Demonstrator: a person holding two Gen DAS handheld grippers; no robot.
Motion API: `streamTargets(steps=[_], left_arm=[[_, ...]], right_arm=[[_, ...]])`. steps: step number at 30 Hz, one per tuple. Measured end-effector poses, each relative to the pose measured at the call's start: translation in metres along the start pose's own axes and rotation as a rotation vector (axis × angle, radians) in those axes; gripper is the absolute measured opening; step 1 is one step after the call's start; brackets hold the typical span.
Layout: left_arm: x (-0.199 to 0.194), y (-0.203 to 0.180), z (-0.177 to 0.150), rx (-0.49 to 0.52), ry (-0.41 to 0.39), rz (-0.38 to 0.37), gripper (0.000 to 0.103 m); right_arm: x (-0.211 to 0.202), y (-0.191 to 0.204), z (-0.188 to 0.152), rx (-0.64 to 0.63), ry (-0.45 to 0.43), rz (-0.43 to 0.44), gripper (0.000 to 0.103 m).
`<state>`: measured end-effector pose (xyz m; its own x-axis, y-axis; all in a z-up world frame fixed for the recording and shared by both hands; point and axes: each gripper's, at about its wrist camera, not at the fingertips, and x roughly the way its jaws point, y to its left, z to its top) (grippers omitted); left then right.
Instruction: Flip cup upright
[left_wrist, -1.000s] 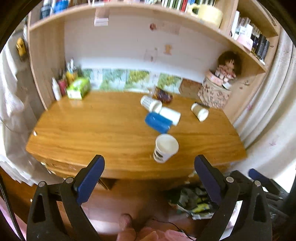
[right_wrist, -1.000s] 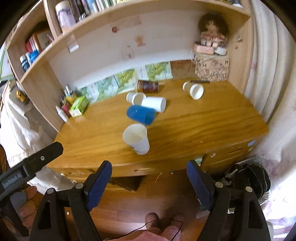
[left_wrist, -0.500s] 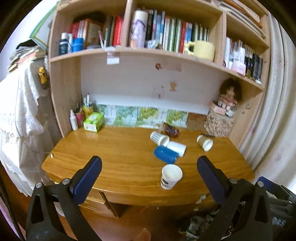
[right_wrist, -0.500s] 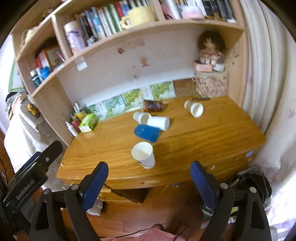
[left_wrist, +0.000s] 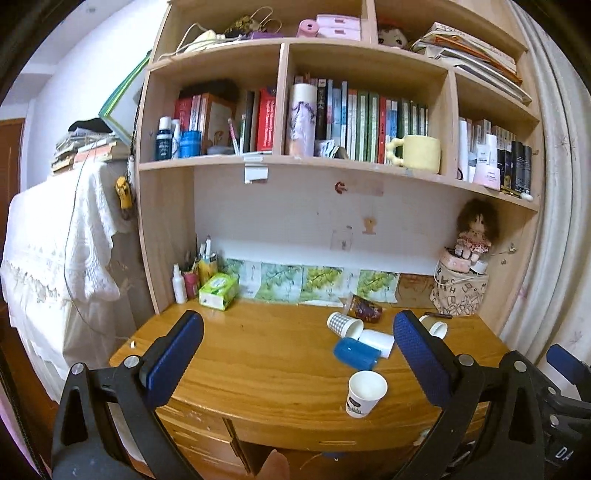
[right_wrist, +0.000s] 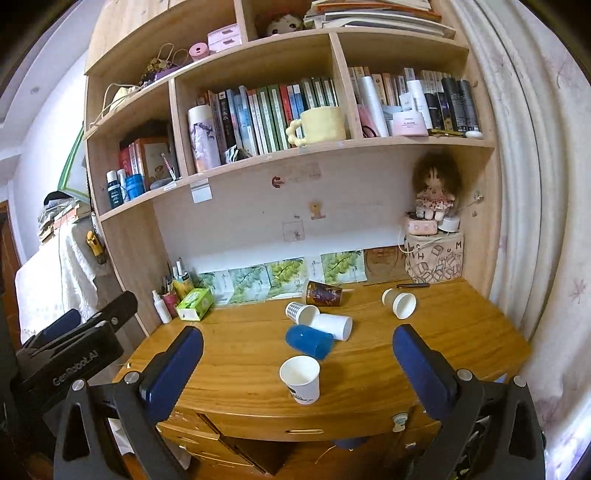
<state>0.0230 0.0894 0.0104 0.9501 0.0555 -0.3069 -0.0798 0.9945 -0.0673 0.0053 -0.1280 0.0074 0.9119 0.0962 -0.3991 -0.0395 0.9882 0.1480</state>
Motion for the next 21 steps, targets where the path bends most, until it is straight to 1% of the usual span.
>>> streamTargets(steps=[5,12,21], left_arm=[[-0.002,-0.005,0.000,0.028,-0.017,-0.020,0.103],[-0.002,-0.010,0.000,0.041,-0.023,-0.048,0.103],[0.001,-0.013,0.000,0.048,-0.010,-0.062,0.103]], right_arm=[[0.000,0.000,0.001,0.003,-0.004,-0.004,0.103],[-0.001,0.000,0.001,0.001,-0.009,-0.016,0.103],[0.003,-0.002,0.002,0.005,0.008,-0.030,0.103]])
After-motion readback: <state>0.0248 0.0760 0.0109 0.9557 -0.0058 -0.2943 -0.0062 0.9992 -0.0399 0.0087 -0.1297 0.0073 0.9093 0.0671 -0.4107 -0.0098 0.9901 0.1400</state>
